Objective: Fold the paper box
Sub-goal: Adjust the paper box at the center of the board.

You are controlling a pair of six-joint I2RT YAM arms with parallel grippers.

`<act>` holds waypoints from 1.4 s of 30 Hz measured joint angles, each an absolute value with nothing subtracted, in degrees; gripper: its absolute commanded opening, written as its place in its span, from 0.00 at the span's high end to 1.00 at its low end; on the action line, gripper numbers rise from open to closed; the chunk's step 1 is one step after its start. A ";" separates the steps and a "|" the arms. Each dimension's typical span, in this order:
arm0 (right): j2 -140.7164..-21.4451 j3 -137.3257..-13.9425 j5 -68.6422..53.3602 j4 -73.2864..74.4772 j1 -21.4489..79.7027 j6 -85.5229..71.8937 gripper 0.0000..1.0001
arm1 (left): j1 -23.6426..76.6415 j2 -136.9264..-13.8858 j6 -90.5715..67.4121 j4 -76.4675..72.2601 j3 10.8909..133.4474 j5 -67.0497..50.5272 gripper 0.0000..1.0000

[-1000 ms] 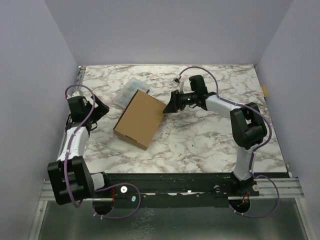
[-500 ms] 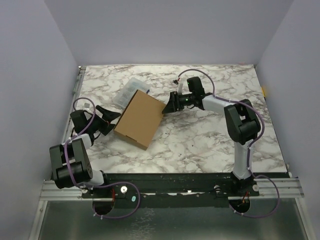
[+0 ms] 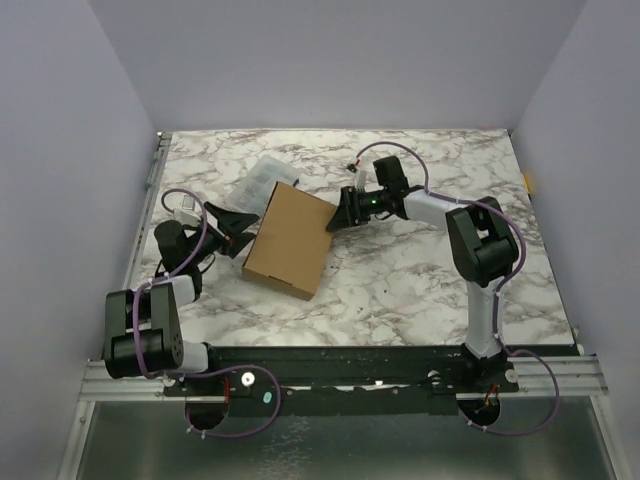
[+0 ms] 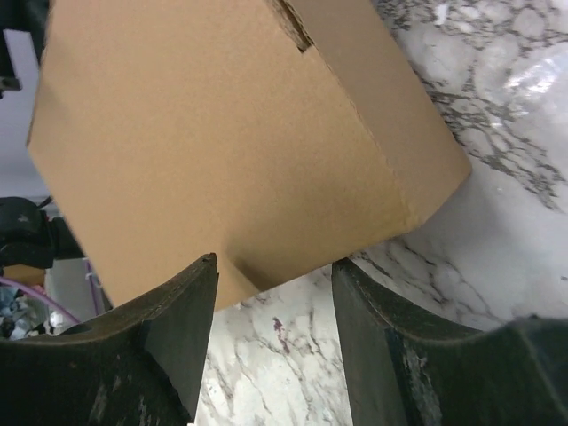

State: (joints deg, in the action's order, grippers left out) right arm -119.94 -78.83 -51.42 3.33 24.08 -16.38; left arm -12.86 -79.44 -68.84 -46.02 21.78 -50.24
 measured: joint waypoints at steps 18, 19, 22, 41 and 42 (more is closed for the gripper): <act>-119.59 -78.72 -47.27 7.70 20.93 -13.19 0.43 | 11.99 -77.95 -75.61 -52.99 31.48 -39.46 0.12; -119.22 -78.22 -46.89 7.86 21.26 -12.99 0.43 | 14.22 -78.35 -75.88 -53.06 32.67 -38.85 0.12; -116.53 -75.22 -45.87 9.06 21.74 -12.21 0.43 | 22.68 -81.60 -76.18 -52.66 36.49 -36.47 0.12; -92.07 -61.69 -37.50 17.58 2.87 6.00 0.28 | 33.91 -94.65 -62.17 -32.75 61.65 -30.26 0.13; -91.00 -61.56 -37.19 17.69 2.85 7.01 0.28 | 32.75 -92.27 -57.84 -27.31 62.67 -29.34 0.12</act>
